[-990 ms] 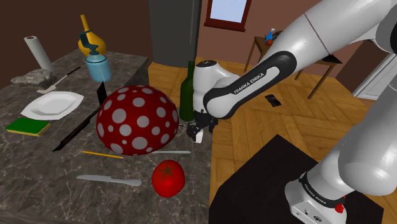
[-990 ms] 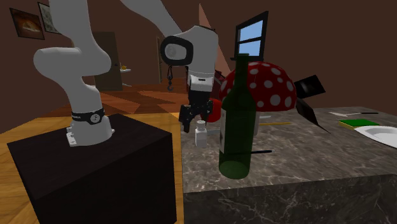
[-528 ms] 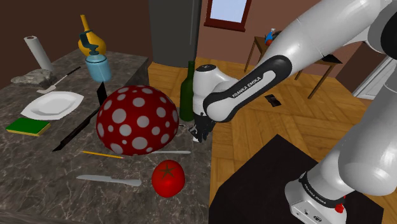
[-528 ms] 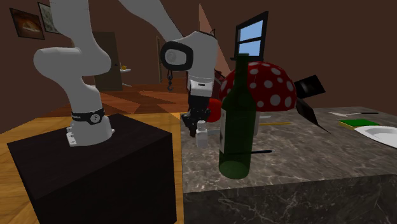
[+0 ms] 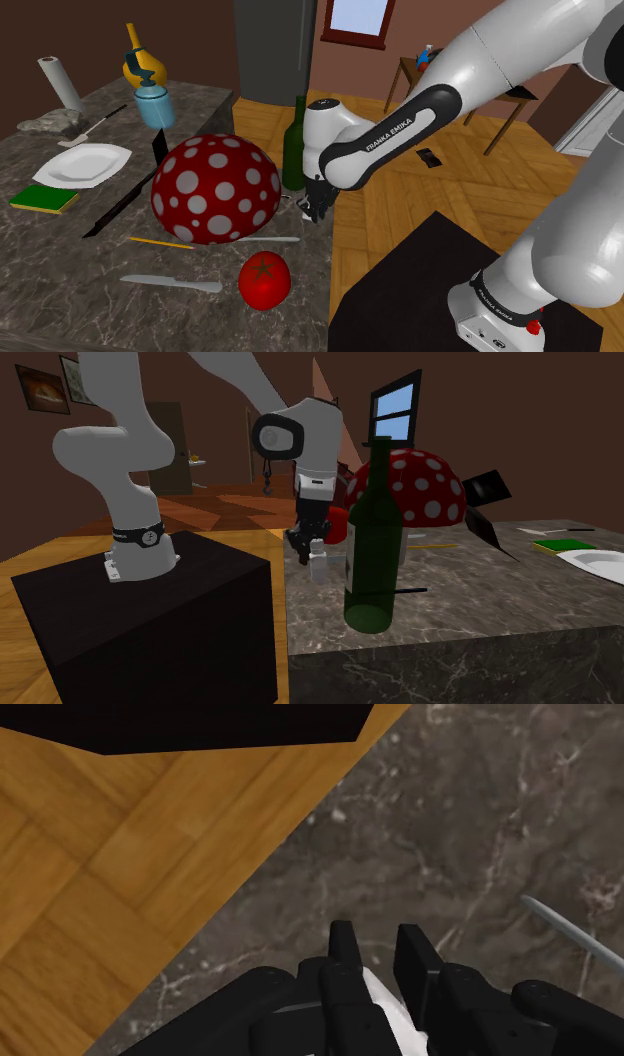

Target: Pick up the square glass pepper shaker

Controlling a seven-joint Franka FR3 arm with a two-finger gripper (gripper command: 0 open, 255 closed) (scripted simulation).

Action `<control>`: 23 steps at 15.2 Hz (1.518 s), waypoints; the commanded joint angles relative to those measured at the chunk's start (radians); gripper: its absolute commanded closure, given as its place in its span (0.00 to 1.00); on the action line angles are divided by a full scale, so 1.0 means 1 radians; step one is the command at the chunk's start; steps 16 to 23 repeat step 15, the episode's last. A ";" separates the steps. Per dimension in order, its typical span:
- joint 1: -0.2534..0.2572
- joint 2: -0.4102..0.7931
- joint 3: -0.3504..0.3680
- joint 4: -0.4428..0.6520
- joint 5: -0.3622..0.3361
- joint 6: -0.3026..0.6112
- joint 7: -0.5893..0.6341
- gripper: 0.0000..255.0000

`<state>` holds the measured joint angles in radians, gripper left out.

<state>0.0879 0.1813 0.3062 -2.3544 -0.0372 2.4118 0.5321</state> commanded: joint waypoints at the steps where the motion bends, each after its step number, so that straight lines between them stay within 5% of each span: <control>1: -0.003 -0.023 0.003 0.002 0.011 -0.023 -0.008 1.00; 13: -0.010 -0.150 0.011 0.039 0.063 -0.182 -0.043 1.00; 23: -0.010 -0.152 0.011 0.040 0.063 -0.184 -0.043 1.00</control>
